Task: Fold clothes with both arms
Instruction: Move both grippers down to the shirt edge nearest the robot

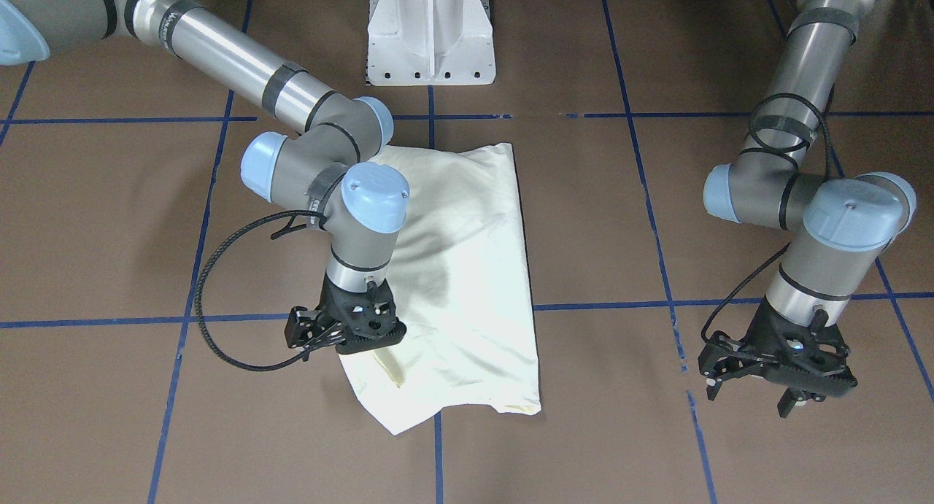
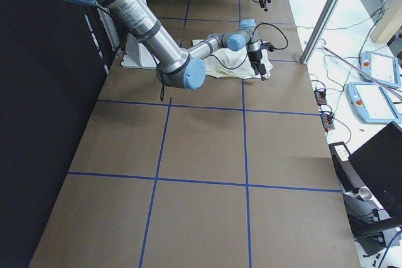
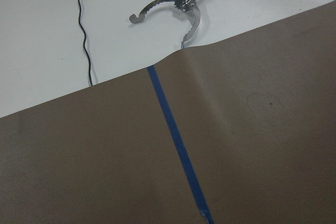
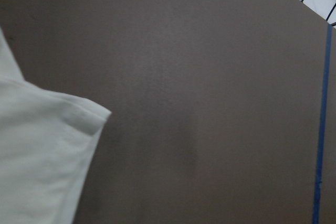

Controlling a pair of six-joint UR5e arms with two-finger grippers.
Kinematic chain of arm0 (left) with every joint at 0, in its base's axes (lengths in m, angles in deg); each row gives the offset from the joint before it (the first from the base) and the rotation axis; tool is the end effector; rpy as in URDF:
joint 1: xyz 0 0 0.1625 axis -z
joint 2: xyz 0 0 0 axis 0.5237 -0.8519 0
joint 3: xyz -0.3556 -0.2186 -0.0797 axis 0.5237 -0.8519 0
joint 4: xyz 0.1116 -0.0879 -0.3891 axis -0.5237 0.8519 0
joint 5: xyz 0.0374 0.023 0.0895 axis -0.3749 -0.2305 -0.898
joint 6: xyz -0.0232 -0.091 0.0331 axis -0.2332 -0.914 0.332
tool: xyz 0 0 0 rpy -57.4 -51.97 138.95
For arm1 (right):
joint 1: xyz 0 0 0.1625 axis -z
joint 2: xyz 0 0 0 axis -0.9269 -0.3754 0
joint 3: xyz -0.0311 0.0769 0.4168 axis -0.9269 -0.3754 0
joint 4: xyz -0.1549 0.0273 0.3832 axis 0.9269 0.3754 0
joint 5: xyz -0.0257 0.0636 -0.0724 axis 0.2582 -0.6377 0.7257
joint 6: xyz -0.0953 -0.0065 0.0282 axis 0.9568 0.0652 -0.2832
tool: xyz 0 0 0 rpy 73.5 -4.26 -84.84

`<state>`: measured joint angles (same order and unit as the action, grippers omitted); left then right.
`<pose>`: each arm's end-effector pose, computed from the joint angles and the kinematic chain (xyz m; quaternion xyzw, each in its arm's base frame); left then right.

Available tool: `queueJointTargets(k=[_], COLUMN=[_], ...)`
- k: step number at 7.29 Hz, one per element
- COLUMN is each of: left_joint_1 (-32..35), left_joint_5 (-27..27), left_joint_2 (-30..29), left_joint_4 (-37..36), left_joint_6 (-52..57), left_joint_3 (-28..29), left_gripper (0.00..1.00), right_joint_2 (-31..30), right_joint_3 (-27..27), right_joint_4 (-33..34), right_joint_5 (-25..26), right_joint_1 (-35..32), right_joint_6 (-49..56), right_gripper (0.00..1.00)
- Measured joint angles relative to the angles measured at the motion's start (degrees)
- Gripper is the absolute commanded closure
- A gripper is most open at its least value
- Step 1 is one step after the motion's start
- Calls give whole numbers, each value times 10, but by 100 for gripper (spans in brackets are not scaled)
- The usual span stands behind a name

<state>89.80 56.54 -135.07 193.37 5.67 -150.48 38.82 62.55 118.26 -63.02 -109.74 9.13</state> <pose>0.3111 -0.7048 0.4299 0.3221 0.3465 0.0521 0.8795 -0.5203 -0.6499 0.3150 0.2046 -0.1549 -0.0957 0.9618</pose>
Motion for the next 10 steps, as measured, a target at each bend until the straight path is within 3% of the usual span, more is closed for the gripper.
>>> queueJointTargets(k=[2,4,7,9,10], left_joint_1=[-5,-26,-97,-178,-224], left_joint_5=[0,21,32,1,-25], left_joint_2=[0,16,97,166,192], left_joint_4=[4,5,1,-2,-4], left_joint_6=[-12,-73,-227,-328,-375], left_joint_3=[-8,-45,-192,-307,-349], left_gripper=[0,0,0,0,0], right_joint_2=[-12,-40,-183,-266,-291], right_joint_3=[22,98,326,469,515], right_joint_4=[-4,-12,-37,-40,-40], right_joint_5=[-42,-125,-153,-148,-146], right_joint_1=[-26,-35,24,74,93], right_joint_6=[14,-46,-224,-381,-451], right_gripper=[0,0,0,0,0])
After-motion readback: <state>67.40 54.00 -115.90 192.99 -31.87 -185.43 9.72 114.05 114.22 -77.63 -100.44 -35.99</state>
